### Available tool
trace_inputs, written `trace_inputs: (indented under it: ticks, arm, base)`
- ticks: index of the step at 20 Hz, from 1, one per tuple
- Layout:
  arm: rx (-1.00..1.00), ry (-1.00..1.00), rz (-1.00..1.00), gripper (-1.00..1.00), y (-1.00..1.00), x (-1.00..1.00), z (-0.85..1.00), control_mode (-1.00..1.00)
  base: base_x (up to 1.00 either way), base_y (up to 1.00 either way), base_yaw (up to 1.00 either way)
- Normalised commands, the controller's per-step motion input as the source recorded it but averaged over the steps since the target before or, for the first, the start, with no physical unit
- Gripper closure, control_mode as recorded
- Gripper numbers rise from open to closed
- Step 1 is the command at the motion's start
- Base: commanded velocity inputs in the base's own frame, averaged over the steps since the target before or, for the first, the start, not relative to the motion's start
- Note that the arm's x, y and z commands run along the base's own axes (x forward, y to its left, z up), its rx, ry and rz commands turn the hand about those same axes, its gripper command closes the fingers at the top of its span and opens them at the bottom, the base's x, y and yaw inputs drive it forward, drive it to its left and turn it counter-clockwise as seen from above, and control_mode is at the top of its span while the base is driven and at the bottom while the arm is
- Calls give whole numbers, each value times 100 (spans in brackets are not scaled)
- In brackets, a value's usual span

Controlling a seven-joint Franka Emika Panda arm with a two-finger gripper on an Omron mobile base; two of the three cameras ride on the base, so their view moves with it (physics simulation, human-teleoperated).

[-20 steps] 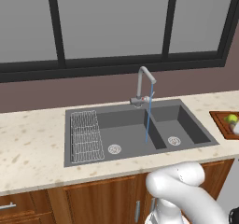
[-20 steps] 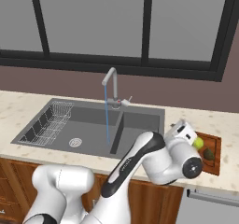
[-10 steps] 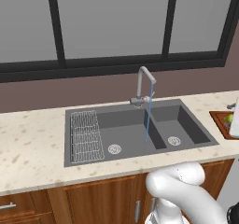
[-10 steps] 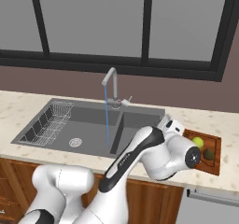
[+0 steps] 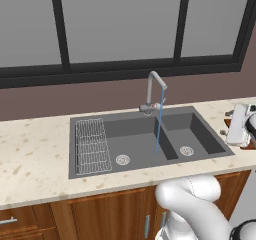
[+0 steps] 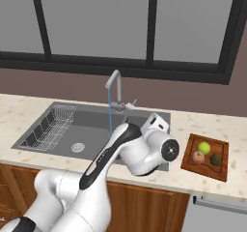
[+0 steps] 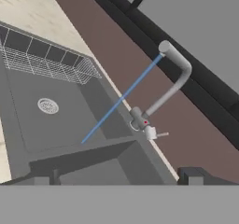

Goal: Pick the peach, pear, kiwi from the sink and place them on the cutting board to airdry. Then turn off the sink faucet.

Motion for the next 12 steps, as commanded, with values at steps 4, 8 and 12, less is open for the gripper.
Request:
trace_inputs:
  ticks: [4,8,12]
  arm:
    - [3,14,14,-100,13,16,2,-100]
    - [4,9,22,-100,0,6,0,-100]
    - [6,0,29,-100,0,0,0,-100]
  base:
    - [0,0,0]
    - [0,0,0]
    - [0,0,0]
